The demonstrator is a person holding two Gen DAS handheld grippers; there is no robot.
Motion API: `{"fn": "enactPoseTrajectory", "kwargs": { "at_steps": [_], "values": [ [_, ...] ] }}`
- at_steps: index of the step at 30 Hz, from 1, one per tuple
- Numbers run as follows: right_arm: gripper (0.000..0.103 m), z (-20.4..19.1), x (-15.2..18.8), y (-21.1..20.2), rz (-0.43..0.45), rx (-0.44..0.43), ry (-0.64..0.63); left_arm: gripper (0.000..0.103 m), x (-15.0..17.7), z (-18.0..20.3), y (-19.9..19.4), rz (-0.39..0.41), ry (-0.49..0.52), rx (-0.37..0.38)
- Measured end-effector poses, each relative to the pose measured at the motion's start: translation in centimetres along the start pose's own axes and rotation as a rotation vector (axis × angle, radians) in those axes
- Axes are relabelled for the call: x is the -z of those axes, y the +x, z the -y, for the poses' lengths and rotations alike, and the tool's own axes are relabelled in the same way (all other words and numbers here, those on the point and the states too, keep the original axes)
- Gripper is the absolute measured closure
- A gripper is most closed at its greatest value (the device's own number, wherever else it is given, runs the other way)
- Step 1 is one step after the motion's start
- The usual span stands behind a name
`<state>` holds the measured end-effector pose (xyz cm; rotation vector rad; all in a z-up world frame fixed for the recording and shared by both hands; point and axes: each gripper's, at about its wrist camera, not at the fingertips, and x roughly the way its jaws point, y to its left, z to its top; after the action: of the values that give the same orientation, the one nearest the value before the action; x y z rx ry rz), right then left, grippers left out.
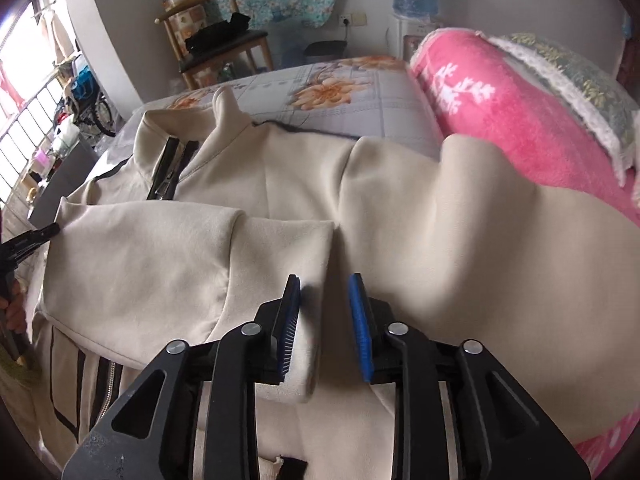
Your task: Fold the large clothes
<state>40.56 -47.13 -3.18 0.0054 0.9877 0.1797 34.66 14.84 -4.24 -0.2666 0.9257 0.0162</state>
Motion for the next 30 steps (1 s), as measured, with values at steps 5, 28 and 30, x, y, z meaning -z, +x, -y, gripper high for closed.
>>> {"fn": "enactPoseTrajectory", "kwargs": {
  "at_steps": [5, 28, 30],
  "values": [
    [0.063, -3.5, -0.4, -1.8, 0.065, -0.058, -0.109, 0.078, 1.5, 2.3, -4.7, 0.086, 0.11, 0.042],
    [0.033, -5.2, 5.4, -4.2, 0.002, -0.009, -0.158, 0.01, 9.6, 10.2, -0.5, -0.057, 0.354, -0.166],
    [0.028, -3.6, 6.4, -5.9, 0.011, -0.008, -0.097, 0.005, 9.6, 9.9, -0.4, -0.043, 0.345, -0.174]
  ]
}}
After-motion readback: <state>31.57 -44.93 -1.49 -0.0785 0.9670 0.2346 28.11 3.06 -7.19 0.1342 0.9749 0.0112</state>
